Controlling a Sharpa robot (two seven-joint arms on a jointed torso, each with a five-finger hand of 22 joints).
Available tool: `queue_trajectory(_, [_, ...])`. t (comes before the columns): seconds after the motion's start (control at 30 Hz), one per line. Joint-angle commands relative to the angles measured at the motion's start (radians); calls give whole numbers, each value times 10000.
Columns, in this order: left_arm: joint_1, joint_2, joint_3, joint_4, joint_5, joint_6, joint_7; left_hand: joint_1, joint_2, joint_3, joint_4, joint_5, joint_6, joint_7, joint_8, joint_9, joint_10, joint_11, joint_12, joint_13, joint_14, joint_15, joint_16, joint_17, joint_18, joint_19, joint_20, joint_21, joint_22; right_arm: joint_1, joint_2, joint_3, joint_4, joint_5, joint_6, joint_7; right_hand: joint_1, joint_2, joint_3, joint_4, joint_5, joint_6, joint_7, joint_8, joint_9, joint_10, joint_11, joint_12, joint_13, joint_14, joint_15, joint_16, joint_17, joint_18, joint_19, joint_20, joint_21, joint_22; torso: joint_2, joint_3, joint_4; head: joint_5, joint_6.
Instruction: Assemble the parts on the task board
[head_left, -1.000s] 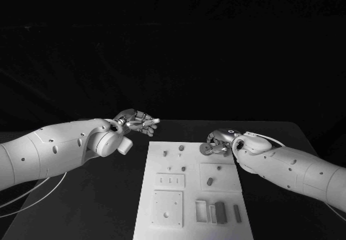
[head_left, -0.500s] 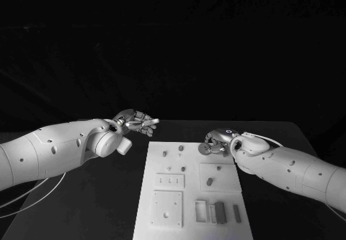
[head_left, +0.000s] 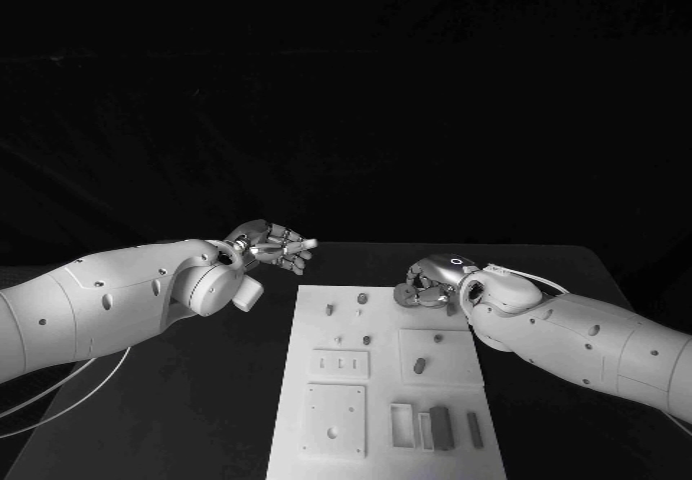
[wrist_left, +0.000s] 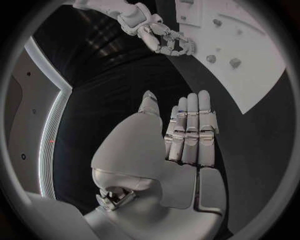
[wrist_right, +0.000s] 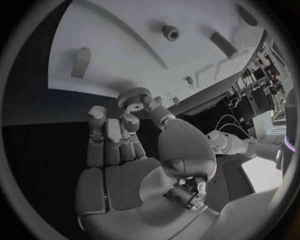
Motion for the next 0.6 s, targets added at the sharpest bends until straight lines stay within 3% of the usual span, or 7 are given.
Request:
queue_trajectory(0.03, [15,-4,12,32,-28,40,79,82,0,-69,-10,-42,48,19,-55,12,56,13,-40,17,-36,51,-38,16,190,-58,-1,-46,13,38,-13,5,79,-240,-58,-149,6,-83,20,0,8,339,268,-42,17,81,13,-58,-18,65,-24,27,-10,637,43,-28,55,128,0,0,0,-2,8])
queue_trajectory(0.2, [16,-14,13,49,-28,38,83,82,-2,-71,-10,-42,49,18,-55,13,57,13,-42,19,-35,51,-41,19,190,-58,0,-48,14,39,-17,4,126,-299,-127,-159,32,-51,43,5,13,403,246,-18,27,109,-8,-71,-28,98,-39,22,6,637,53,-31,54,122,5,-19,2,-11,36])
queue_trajectory(0.3, [17,-19,13,49,-28,25,86,83,-1,-72,-10,-42,50,18,-55,14,58,13,-43,20,-34,51,-43,21,190,-58,0,-48,15,39,-76,4,306,-483,-329,-218,68,-19,65,-4,13,468,223,8,39,134,-29,-80,-34,129,-57,22,24,637,64,-37,58,119,10,-2,4,-4,29])
queue_trajectory(0.6, [17,-25,13,51,-29,10,113,86,0,-73,-10,-42,53,18,-56,16,61,12,-47,23,-32,51,-48,27,190,-56,0,-50,18,38,43,2,1200,-1709,-849,-688,168,-68,80,-12,7,562,183,34,51,219,-68,-105,-55,215,-98,19,59,637,98,-56,77,117,11,-4,13,27,35])
